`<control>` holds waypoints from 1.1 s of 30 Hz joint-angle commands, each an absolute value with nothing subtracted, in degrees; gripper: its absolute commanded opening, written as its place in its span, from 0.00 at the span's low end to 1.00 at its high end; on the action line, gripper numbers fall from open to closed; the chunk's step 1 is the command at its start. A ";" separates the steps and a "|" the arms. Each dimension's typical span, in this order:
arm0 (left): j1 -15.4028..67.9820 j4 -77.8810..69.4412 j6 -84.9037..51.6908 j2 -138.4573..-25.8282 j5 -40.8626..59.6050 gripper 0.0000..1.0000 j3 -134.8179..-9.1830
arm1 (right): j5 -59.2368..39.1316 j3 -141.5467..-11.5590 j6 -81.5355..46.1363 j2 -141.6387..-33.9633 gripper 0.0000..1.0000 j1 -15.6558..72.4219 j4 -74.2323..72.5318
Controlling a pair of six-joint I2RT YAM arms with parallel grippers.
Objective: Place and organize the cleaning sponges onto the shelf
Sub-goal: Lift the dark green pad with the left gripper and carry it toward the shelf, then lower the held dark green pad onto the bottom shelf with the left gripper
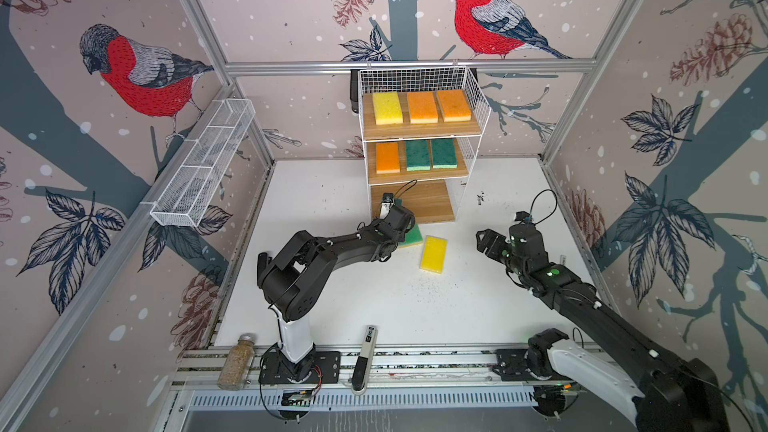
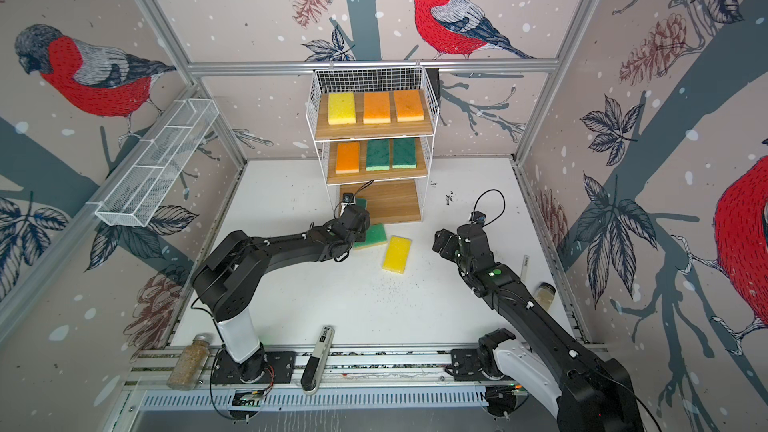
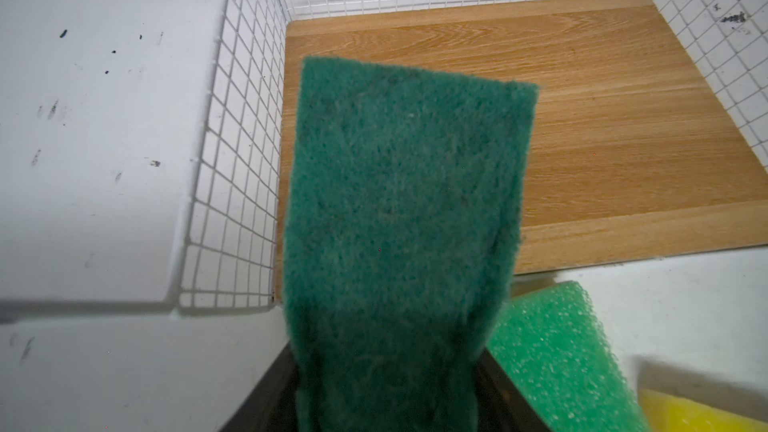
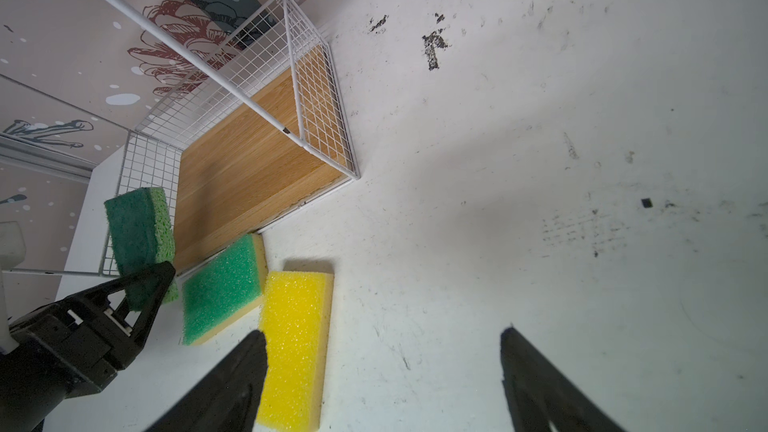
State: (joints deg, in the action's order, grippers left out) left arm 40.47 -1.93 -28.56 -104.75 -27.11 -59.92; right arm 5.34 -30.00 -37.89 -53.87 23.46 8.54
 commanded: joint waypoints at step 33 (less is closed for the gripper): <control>35.08 -6.42 -27.96 -113.15 -23.34 0.53 -67.35 | 2.48 -31.90 -38.54 -58.00 0.88 22.98 7.83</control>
State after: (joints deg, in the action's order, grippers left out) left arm 35.31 -4.34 -28.56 -112.64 -23.81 -66.52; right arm 2.79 -31.59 -37.89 -57.84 22.98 8.45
